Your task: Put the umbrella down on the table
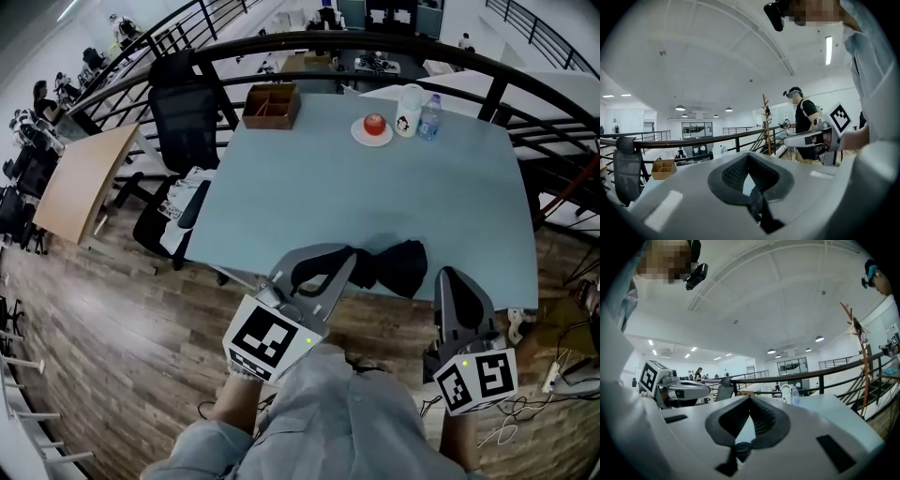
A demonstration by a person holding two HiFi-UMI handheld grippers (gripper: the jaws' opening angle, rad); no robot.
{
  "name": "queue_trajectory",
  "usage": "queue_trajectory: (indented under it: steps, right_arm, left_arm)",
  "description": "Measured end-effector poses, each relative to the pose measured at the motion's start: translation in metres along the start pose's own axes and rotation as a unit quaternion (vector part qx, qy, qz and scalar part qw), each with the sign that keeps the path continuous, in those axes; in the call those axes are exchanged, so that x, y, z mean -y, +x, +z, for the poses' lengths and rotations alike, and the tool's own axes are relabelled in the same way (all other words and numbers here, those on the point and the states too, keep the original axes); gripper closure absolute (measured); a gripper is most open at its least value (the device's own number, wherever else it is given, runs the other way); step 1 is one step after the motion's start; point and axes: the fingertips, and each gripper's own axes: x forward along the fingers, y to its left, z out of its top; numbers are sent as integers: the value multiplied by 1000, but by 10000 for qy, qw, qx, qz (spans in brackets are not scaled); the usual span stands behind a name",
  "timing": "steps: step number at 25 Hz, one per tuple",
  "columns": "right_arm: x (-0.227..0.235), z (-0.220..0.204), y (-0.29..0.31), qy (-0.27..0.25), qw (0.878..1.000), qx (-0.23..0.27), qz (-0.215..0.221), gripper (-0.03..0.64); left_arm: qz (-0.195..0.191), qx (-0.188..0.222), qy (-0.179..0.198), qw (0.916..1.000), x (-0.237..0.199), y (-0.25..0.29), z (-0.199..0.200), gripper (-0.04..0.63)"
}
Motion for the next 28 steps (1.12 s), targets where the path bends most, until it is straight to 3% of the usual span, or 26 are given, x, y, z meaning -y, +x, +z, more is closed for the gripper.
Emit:
queue_trajectory:
  steps: [28]
  right_arm:
    - [-4,-9,8,-31,9999,-147,-5,618]
  left_arm:
    - [-131,-56,18,9999,-3,4,-11,591]
